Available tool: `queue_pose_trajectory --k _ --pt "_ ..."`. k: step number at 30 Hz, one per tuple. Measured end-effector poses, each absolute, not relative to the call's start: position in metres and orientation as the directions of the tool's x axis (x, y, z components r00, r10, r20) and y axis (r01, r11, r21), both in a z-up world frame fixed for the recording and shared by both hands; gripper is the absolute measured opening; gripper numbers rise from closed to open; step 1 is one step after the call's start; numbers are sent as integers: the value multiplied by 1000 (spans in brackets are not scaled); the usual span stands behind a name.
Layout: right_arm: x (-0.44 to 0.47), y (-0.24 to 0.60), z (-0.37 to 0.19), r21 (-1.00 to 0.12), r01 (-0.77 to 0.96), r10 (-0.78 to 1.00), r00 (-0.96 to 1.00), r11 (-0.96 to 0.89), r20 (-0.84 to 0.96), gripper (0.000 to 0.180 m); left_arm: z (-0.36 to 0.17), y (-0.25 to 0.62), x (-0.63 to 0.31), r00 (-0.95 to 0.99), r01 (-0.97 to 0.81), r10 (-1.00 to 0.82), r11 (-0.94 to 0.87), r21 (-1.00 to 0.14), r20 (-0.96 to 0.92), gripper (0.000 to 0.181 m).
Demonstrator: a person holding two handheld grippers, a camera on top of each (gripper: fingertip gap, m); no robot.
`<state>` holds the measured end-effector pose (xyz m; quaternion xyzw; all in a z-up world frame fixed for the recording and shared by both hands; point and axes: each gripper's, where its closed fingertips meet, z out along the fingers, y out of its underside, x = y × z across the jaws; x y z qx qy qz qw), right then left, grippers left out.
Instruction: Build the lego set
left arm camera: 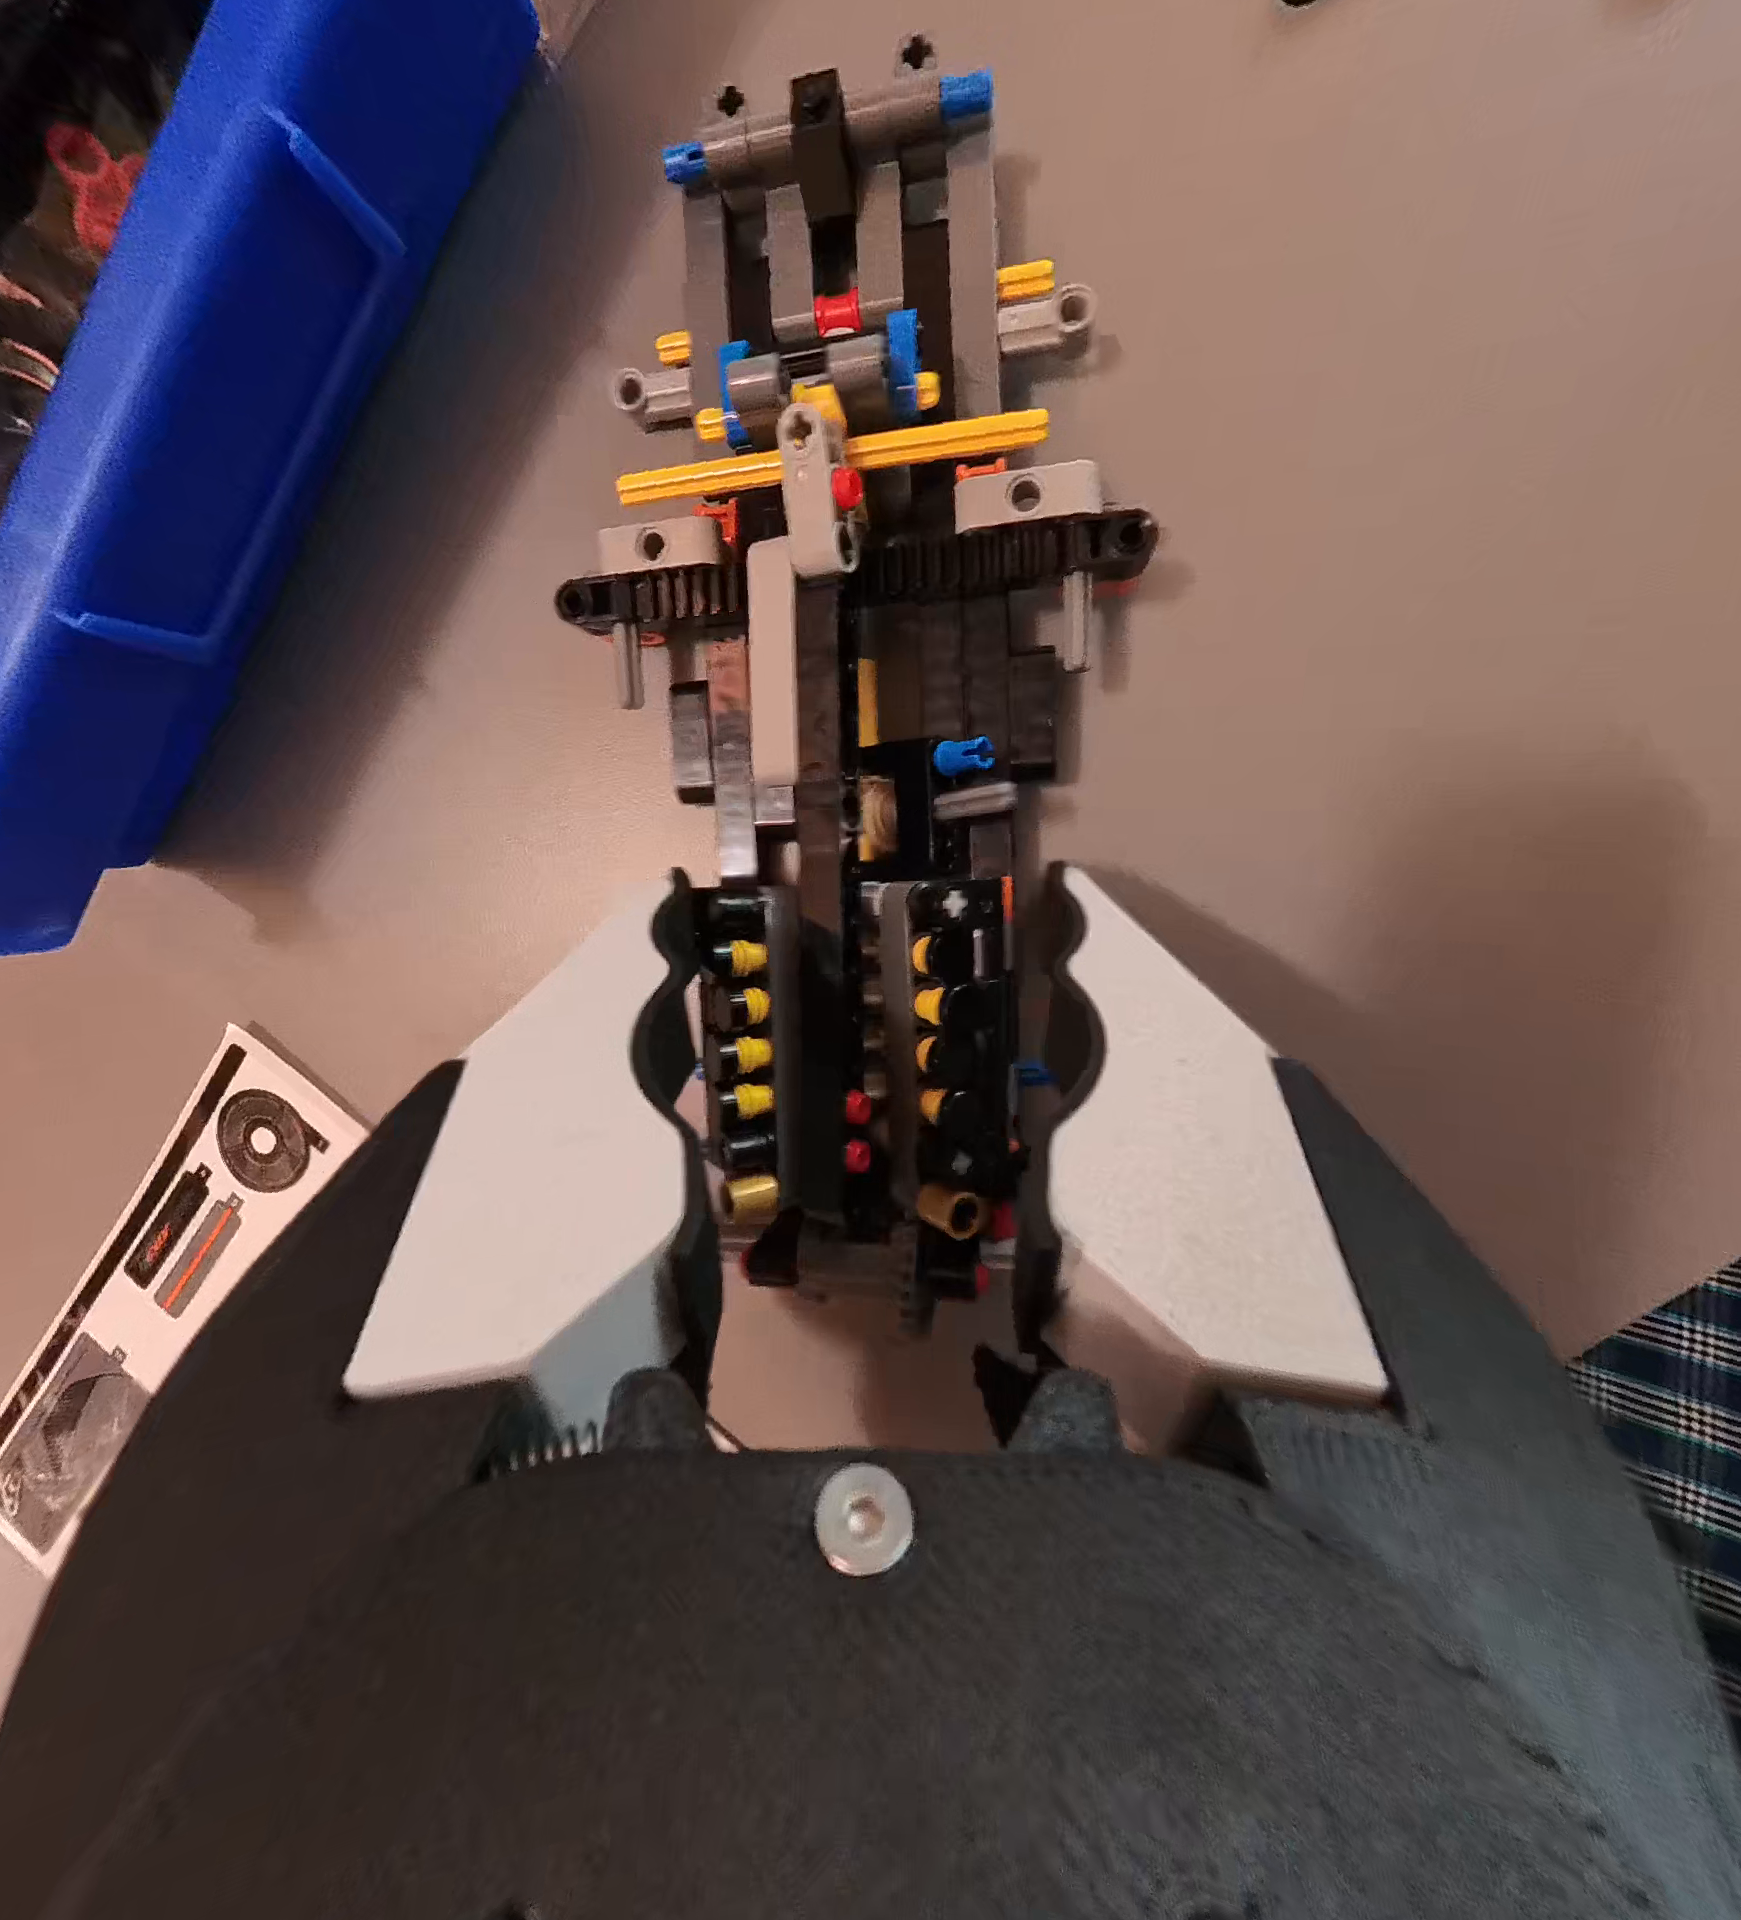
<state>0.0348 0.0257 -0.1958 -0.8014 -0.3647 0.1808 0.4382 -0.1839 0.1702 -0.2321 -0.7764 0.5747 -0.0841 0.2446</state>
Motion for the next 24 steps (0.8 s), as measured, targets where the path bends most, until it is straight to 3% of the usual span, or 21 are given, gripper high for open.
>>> queue_pose_trajectory --k 14,24 --pt "24 23 -200 -829 437 754 656 -350 27 24 -231 148 -162 454 -779 -886 -344 -525 -93 58" --pt "30 20 -199 -840 369 678 735 -398 1 31 -234 110 -128 444 -727 -896 -369 -579 13 72"
